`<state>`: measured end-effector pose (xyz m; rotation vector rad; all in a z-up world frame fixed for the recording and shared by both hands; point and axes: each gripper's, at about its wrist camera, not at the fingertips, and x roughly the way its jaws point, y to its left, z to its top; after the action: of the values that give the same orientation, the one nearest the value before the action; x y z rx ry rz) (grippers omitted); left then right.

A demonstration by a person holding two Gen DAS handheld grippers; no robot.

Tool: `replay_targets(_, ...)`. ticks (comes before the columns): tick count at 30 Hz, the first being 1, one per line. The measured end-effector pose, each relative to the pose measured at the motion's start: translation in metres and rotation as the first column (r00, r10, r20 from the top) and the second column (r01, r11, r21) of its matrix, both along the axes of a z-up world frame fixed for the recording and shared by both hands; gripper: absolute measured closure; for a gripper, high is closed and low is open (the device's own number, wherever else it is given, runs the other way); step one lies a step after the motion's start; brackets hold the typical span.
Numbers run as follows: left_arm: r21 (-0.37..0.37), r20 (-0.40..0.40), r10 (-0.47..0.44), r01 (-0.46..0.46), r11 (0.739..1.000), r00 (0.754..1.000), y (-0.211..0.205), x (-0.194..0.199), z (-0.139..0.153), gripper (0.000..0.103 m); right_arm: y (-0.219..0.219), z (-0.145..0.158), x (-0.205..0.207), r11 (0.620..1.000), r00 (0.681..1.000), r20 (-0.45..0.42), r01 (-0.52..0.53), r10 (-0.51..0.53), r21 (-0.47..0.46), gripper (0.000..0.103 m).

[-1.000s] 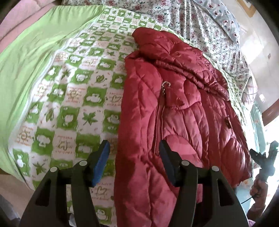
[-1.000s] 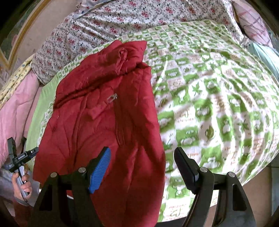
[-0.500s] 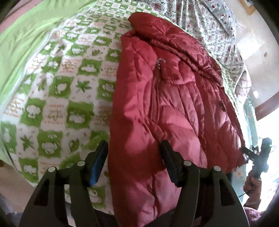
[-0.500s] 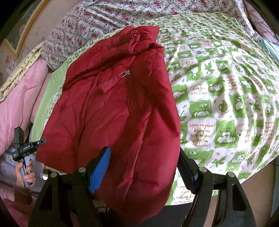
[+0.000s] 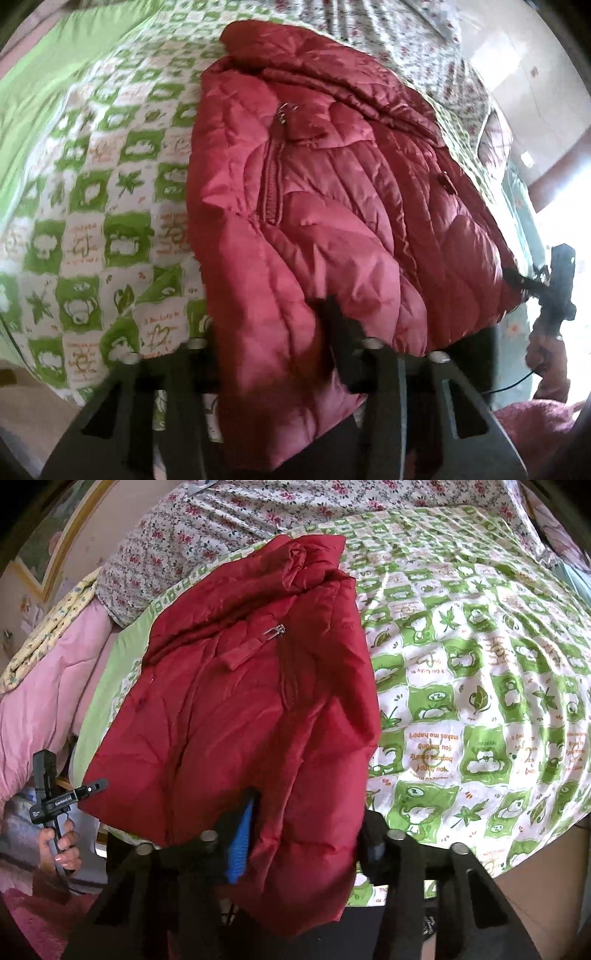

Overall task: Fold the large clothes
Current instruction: 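Lift the hem with both grippers and fold it toward the collar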

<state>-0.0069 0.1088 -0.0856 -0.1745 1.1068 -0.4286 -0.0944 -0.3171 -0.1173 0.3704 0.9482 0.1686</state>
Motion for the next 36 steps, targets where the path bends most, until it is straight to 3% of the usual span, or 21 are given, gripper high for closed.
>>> replay_targets(5,-0.024,0.040,-0.003,0.004,1.000,0.999,-0.003,0.000,0.012,0.085,0.005,0.010,-0.001,0.999,0.999,0.037,-0.031,0.030,0.016,0.076)
replay_targets(11,-0.096,0.129,0.018,-0.005,0.995,0.991,0.004,-0.002,0.043,0.088,0.000,0.030,-0.001,0.996,0.992,0.122,-0.034,0.024,0.079,0.079)
replay_targets(19,-0.161,0.239,0.066,-0.027,0.987,0.969,0.012,0.012,0.082,0.088,-0.001,0.070,0.008,0.995,0.962,0.271,-0.025,-0.002,0.094,0.079)
replay_targets(28,-0.205,0.330,0.116,-0.049,0.978,0.937,0.011,0.058,0.120,0.088,-0.009,0.109,0.052,0.996,0.927,0.373,-0.003,-0.031,0.091,0.080)
replay_targets(36,-0.225,0.369,0.160,-0.079,0.971,0.916,0.006,0.123,0.149,0.088,-0.023,0.138,0.110,0.995,0.903,0.422,0.043,-0.078,0.093,0.080)
